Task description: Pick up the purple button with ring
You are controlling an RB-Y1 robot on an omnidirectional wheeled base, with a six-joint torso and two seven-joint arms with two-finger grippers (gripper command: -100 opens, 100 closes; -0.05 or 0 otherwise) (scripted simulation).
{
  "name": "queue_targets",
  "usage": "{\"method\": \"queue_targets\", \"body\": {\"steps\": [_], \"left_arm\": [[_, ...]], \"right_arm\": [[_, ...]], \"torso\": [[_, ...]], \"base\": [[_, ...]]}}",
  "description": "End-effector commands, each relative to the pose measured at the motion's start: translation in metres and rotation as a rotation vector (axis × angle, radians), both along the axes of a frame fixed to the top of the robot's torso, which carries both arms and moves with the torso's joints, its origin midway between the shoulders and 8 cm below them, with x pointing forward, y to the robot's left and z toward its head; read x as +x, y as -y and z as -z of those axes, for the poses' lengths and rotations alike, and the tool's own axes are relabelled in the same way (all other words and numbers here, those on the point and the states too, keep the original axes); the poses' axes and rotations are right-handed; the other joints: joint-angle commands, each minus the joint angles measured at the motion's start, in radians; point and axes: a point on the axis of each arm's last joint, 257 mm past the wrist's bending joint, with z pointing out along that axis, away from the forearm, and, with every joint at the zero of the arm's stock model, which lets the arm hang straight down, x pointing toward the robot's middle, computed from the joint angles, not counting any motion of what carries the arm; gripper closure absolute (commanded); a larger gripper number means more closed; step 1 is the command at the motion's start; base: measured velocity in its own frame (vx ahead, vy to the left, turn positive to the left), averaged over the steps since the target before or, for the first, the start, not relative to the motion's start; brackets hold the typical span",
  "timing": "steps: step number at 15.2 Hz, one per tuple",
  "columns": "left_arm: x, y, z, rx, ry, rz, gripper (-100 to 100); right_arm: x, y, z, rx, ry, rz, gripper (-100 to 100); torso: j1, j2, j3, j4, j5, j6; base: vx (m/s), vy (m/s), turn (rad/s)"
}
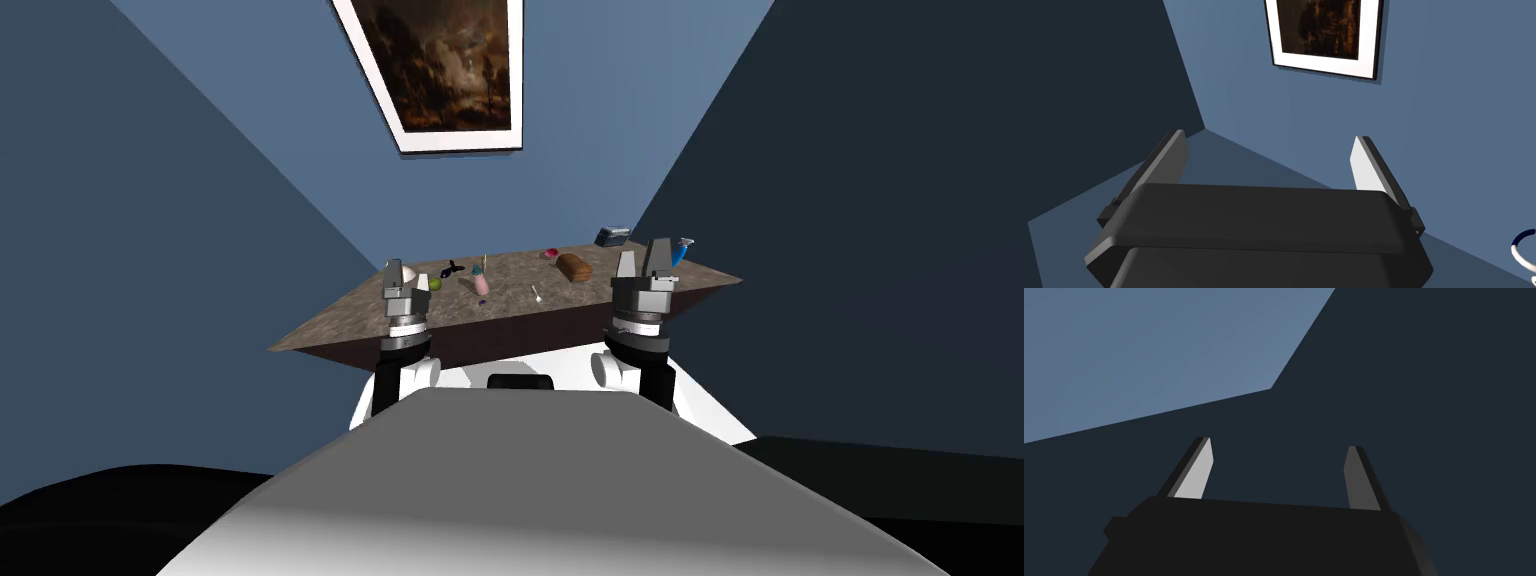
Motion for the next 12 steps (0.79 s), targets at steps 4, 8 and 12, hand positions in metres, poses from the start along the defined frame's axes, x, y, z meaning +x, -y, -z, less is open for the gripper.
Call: {"method": "queue_targets", "body": {"steps": [4, 8, 12], "left_arm": [[0.013, -0.024, 0.026, 0.064, -0.125, -0.049, -100], [0.019, -0.045, 0.044, 0.085, -0.208, -0.094, -100], [0.024, -0.071, 0.066, 0.104, -0.307, -0.149, -100]], "right_arm": [[0.000, 0.000, 0.000, 0.000, 0.000, 0.000, 0], [0.000, 0.000, 0.000, 0.000, 0.000, 0.000, 0], [0.000, 0.000, 0.000, 0.000, 0.000, 0.000, 0]], "torso": [[0.002, 0.003, 0.002, 0.001, 0.000, 0.001], [0.003, 0.006, 0.003, 0.001, 0.001, 0.000], [0.003, 0.004, 0.002, 0.001, 0.001, 0.001]], "base": [[-0.045, 0.022, -0.263], [-0.073, 0.033, -0.242], [-0.048, 0.022, -0.234]]}}
